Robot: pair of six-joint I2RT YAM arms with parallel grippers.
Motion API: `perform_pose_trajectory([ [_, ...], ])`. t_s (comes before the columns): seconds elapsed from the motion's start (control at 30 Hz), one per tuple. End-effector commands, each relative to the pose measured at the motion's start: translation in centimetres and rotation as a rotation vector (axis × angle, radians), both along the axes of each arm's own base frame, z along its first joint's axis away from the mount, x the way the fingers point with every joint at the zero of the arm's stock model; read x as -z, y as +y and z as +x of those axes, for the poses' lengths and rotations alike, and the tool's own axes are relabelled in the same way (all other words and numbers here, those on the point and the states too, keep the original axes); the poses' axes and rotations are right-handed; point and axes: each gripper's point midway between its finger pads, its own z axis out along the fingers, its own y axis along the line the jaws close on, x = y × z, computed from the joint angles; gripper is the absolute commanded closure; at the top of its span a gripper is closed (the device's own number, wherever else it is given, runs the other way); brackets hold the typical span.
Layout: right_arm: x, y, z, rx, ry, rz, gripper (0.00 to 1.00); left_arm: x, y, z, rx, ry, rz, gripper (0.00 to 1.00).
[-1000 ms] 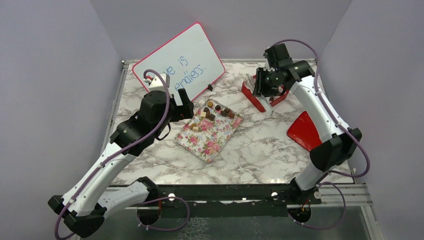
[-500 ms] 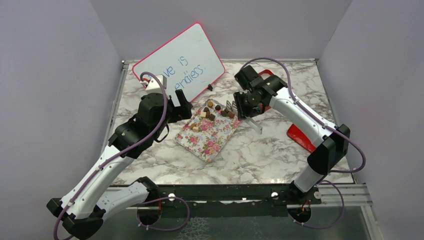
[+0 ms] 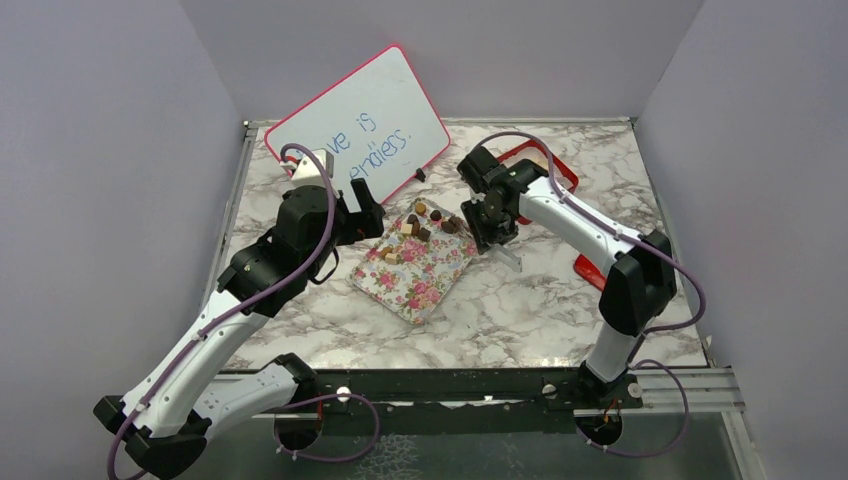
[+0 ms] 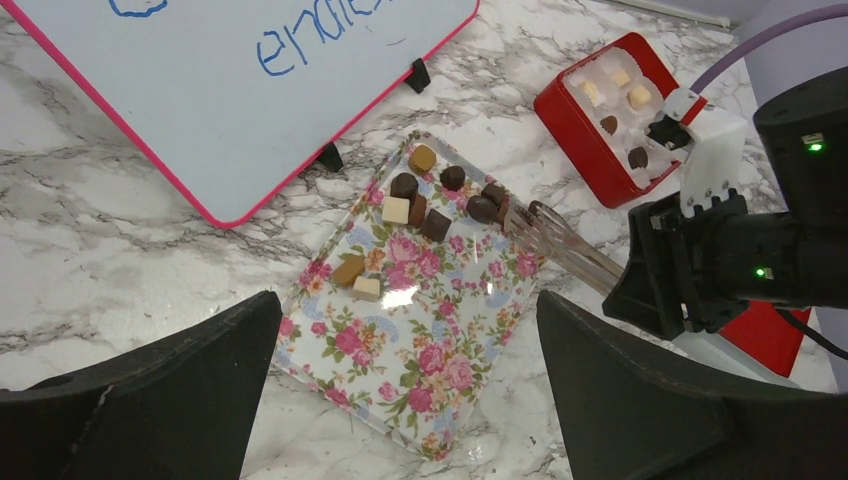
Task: Pack the chocolate
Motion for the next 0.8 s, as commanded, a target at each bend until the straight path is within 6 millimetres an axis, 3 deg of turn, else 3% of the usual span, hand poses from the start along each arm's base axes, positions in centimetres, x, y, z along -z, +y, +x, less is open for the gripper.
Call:
perform_pose_trajectory([
  [0.0,0.2,0.5,2.0,-0.029,-0.052,-0.022,0.55,-0.3,0.3,0.3,-0.021,-0.022,-0.006,0.01],
  [0.23,1.4,0.9,2.2,-0.058,-0.033,-0.027,0.54,0.0,0.3,0.4,-0.025,-0.020,0.002,0.01],
  [0.5,1.2,2.1,2.2,-0.126,-0.038,0.037,0.52,0.2,0.2,0.5,-0.019,-0.016,0.001,0.01],
  [0.77,1.9,1.6,2.4,-0.125,-0.032,-0.004,0.57,0.1,0.2,0.3,-0.017,-0.020,-0.007,0.01],
])
